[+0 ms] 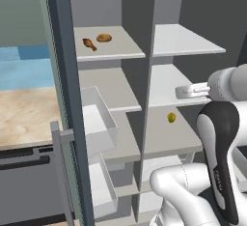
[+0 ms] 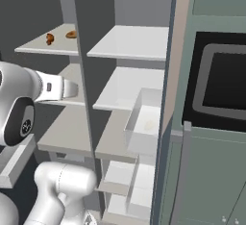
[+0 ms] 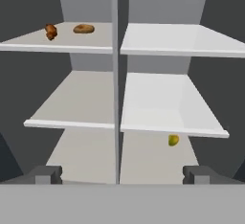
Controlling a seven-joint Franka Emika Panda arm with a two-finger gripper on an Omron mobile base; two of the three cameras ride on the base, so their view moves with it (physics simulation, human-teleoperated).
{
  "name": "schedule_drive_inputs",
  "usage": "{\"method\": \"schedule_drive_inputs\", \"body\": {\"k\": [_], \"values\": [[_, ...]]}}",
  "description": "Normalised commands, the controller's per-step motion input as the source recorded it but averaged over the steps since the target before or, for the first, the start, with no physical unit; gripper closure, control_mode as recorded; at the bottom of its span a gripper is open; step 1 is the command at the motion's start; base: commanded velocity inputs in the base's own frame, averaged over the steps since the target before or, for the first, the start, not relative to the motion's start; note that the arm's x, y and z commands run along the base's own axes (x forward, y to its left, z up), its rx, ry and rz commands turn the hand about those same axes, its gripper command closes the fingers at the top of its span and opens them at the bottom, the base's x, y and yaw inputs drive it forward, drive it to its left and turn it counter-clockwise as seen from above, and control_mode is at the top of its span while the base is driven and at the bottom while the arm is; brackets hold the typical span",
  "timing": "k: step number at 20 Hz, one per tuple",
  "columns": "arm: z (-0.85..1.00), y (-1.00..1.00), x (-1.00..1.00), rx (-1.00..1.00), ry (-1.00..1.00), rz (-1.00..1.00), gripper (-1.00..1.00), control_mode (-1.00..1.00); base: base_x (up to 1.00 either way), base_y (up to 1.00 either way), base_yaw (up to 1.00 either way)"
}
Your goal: There's a chicken drumstick in the fridge that needs to be moved to the freezer for freezing. Pick up the chicken drumstick from the fridge, place it on any shelf in the freezer, and close the fridge and freezer doors when done.
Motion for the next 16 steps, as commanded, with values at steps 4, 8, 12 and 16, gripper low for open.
{"method": "schedule_drive_inputs", "body": {"k": [4, 8, 12, 16], "values": [[0.0, 0.0, 0.0, 0.0, 0.0, 0.0, -1.0, 1.0, -0.56, 0.0, -0.01], [0.0, 0.0, 0.0, 0.0, 0.0, 0.0, -1.0, 1.0, -0.76, 0.02, -0.05], [0.0, 0.0, 0.0, 0.0, 0.0, 0.0, -1.0, 1.0, -0.63, 0.16, -0.06], [0.0, 0.0, 0.0, 0.0, 0.0, 0.0, -1.0, 1.0, -0.1, 0.25, -0.04]]}}
